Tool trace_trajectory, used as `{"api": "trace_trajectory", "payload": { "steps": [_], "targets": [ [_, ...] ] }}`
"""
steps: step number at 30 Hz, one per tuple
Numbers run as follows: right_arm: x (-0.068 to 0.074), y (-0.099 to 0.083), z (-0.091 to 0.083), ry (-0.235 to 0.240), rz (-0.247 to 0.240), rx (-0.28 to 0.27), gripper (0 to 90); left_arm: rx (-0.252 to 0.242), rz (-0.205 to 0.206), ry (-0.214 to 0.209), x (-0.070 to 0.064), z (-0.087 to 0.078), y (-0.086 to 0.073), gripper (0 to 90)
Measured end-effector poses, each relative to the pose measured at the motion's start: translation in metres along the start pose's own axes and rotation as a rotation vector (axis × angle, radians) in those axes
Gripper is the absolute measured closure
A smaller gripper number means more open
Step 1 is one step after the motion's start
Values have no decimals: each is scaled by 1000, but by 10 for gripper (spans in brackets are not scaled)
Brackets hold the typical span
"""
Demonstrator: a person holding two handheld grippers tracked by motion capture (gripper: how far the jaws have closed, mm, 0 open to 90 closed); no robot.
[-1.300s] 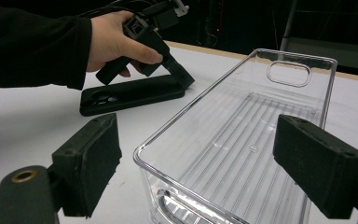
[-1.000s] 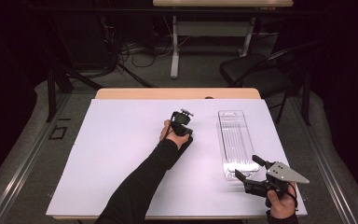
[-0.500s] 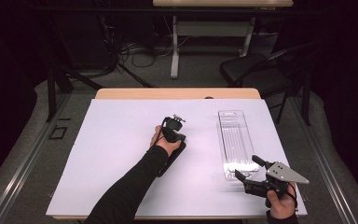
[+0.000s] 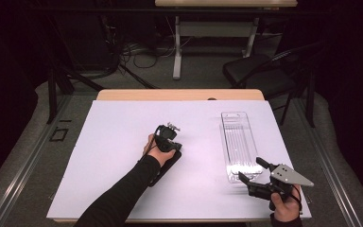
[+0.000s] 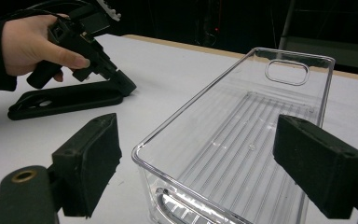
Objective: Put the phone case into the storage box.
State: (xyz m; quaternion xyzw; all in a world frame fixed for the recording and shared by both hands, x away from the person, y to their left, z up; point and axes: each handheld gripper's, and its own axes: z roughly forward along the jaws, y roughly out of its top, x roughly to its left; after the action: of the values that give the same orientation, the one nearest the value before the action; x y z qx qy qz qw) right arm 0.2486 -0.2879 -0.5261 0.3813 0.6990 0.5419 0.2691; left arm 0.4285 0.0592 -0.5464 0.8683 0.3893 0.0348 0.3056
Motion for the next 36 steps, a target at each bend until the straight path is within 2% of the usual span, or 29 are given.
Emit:
{"api": "trace_trajectory", "payload": {
  "steps": [10,15,21,29,36],
  "targets": [
    [0,0,0,2,0,0,144,7,17,-18,-4,-9,-14,900],
    [1,0,1,8,-3,3,144,15,26,-22,-5,-10,-16,900],
    [1,0,1,12,-4,-4,144,7,7,-29,-5,-11,-16,900],
    [2,0,0,29,-4,-1,144,-21,-7,-43,-6,-22,-16,900],
    [3,0,0,26,-3,-7,143,-32,-3,-62,-8,-35,-18,840]
  ]
}}
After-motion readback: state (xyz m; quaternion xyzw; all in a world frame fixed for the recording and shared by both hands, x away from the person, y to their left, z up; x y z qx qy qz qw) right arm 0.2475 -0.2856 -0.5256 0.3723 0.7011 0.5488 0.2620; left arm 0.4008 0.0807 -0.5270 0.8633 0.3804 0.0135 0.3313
